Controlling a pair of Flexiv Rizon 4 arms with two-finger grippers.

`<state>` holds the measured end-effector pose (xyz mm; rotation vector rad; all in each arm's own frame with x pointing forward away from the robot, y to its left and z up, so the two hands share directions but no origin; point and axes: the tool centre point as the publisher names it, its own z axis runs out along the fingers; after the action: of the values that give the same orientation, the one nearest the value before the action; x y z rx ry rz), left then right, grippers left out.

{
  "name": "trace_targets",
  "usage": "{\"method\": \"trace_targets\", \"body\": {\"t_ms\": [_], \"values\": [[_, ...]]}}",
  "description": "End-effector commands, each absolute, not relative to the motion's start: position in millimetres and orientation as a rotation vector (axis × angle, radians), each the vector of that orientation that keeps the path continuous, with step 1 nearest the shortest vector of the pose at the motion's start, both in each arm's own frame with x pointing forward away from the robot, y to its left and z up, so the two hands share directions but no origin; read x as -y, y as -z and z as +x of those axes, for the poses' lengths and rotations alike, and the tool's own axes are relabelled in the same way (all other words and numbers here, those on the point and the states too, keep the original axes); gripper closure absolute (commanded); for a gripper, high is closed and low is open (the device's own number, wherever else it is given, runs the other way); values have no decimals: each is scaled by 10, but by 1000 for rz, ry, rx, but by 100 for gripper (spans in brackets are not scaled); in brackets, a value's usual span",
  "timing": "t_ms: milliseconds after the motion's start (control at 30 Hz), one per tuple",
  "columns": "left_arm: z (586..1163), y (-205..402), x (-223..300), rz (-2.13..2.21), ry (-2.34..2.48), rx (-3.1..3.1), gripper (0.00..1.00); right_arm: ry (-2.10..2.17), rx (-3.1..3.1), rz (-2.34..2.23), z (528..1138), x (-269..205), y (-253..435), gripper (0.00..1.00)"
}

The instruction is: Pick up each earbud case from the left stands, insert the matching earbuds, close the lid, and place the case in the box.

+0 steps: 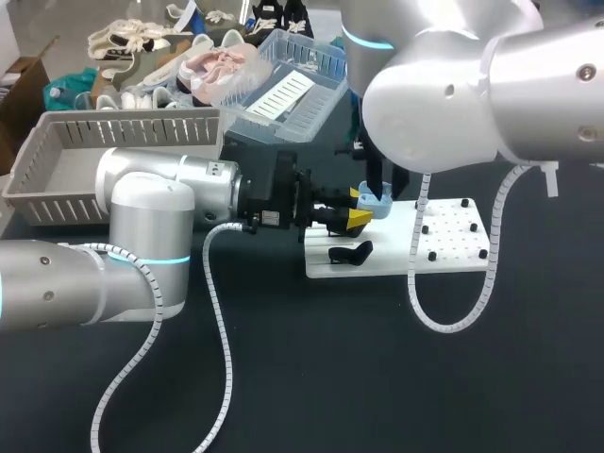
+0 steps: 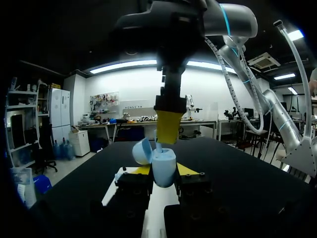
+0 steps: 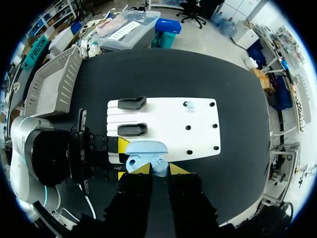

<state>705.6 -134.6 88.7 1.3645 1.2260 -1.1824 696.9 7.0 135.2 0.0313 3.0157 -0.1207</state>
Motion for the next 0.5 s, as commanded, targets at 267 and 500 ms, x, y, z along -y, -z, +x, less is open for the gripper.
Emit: {"method": "trace_targets", "body": {"t_ms": [267, 500], "values": [[7050, -884, 1346, 1362, 1181, -1225, 100, 114, -3017, 42, 6980, -63, -1320, 100], [7050, -884, 1346, 1362, 1181, -1225, 100, 89, -3017, 53, 6958, -47, -1349, 100]]}}
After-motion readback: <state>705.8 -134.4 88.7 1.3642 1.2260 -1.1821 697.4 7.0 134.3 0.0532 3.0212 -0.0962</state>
